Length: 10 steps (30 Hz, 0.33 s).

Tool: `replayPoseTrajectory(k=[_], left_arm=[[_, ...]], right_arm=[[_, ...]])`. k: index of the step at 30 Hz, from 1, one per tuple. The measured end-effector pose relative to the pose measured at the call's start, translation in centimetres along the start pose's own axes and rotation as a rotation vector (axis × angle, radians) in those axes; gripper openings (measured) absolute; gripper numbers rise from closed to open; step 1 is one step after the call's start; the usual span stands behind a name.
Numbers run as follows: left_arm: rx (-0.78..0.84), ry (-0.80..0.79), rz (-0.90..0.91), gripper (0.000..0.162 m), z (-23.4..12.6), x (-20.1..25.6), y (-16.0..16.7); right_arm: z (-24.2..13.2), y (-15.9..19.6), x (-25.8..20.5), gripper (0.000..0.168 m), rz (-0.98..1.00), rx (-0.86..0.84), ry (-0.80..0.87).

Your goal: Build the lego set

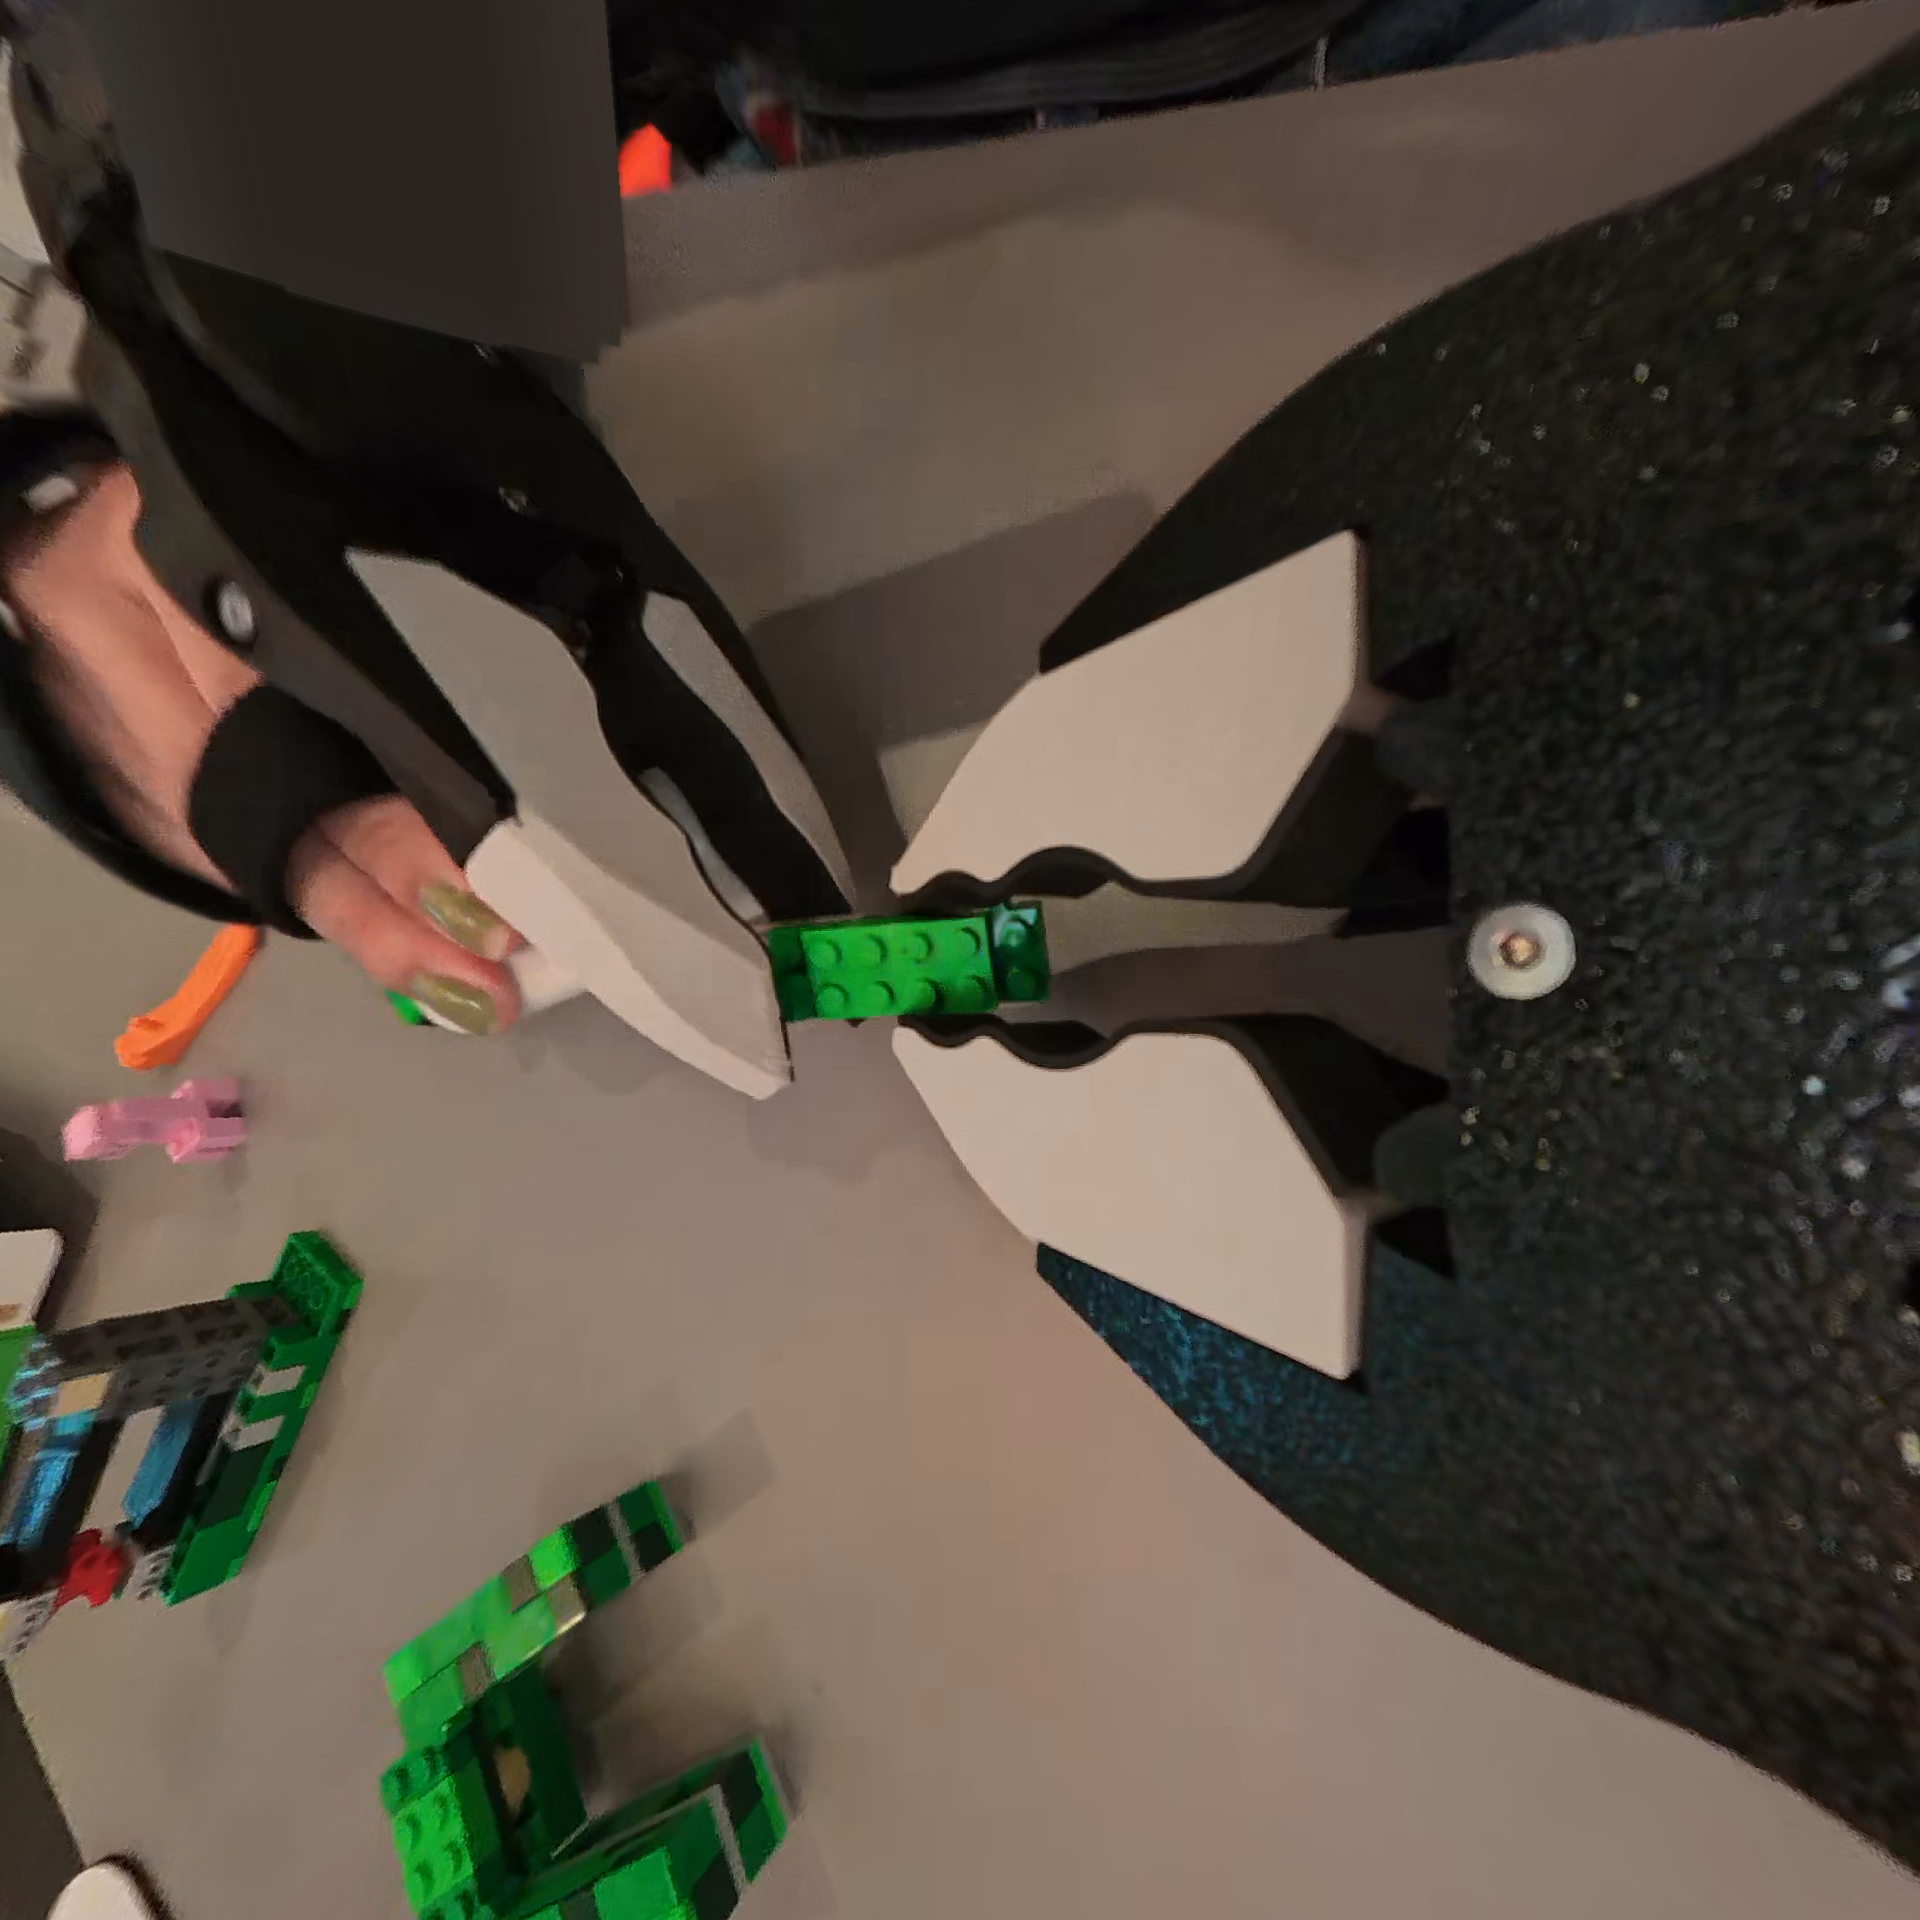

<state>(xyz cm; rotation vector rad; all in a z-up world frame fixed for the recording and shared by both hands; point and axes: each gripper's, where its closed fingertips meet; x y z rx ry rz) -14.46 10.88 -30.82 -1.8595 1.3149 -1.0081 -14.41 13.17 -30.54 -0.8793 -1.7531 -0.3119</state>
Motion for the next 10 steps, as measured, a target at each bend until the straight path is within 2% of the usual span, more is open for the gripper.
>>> replayPoseTrajectory(k=[2,3,6,9,10], left_arm=[[0.038,-0.005,0.007,0.022,-0.5,0.0,-0.7],[0.047,-0.035,0.010,0.029,-0.7,-0.4,-0.9],[0.046,-0.053,0.034,0.035,-1.0,-0.5,-1.0],[0.019,-0.110,0.157,0.041,-1.2,-0.6,-0.9],[-0.013,-0.129,0.210,0.049,-1.3,-0.6,-0.6]], right_arm=[[-0.1,-0.2,0.1,0.023,0.129,0.023,-0.053],[-0.1,-0.2,0.1,0.023,0.159,0.029,-0.068],[-0.1,-0.5,0.0,0.023,0.194,0.034,-0.104],[-0.1,-0.4,-0.2,0.023,0.227,0.015,-0.143],[-0.1,-0.1,-0.1,0.023,0.231,-0.002,-0.143]])
Point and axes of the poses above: each gripper's, where its closed fingertips meet, z out along the fingers, y out of its underside, x = y × z across the jaws, and after that the axes turned 5 degrees about y, right-handed
